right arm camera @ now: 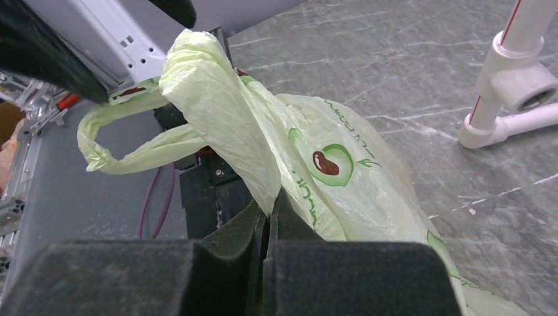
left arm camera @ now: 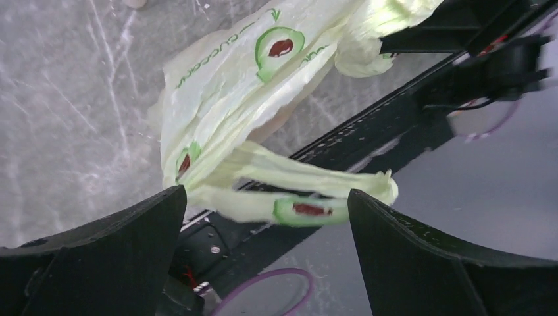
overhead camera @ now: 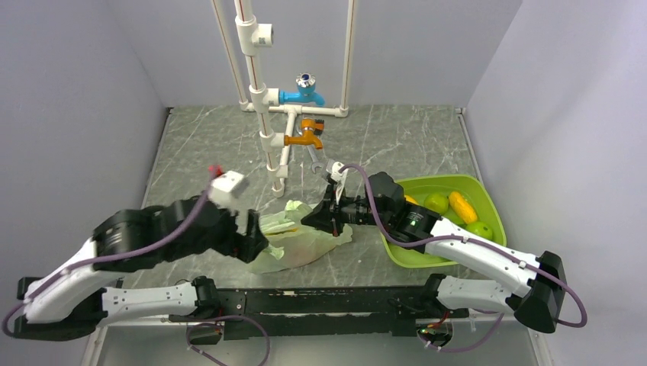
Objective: Take the fake fruits out of the plastic bag
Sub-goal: Untie the plastic bag at the center of the board.
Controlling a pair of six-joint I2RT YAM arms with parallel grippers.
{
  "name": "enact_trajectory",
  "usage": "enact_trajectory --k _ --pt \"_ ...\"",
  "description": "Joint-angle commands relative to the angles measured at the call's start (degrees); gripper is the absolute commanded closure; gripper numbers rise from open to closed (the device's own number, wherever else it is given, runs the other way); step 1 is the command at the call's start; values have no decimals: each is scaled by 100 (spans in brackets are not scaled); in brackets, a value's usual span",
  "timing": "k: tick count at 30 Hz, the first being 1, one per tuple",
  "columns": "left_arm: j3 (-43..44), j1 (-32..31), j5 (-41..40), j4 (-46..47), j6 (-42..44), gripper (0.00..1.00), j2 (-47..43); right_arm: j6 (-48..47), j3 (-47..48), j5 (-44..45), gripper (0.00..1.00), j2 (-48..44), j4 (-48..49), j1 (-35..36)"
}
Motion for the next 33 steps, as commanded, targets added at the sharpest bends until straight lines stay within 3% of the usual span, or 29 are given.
enact_trajectory --k 1,4,7,11,15,21,25,33 --pt "381 -21 -183 -149 1390 1 1131 287 140 149 100 4 299 -33" --pt "344 -65 31 352 2184 1 1229 270 165 218 100 8 256 -37" --pt "28 -71 1021 1329 2893 1 851 227 217 253 100 0 172 -36" --pt "-257 -71 1955 1972 3164 0 495 201 225 286 100 -3 147 -60" --pt "-183 -73 1467 1695 2570 1 539 245 191 274 100 15 184 -64" --pt "302 -75 50 131 820 1 938 238 182 286 100 97 142 -60" --pt "-311 -71 546 739 831 1 690 235 164 304 100 156 184 -66" --pt "-1235 -71 1659 2245 1662 5 118 396 131 239 100 199 271 -69"
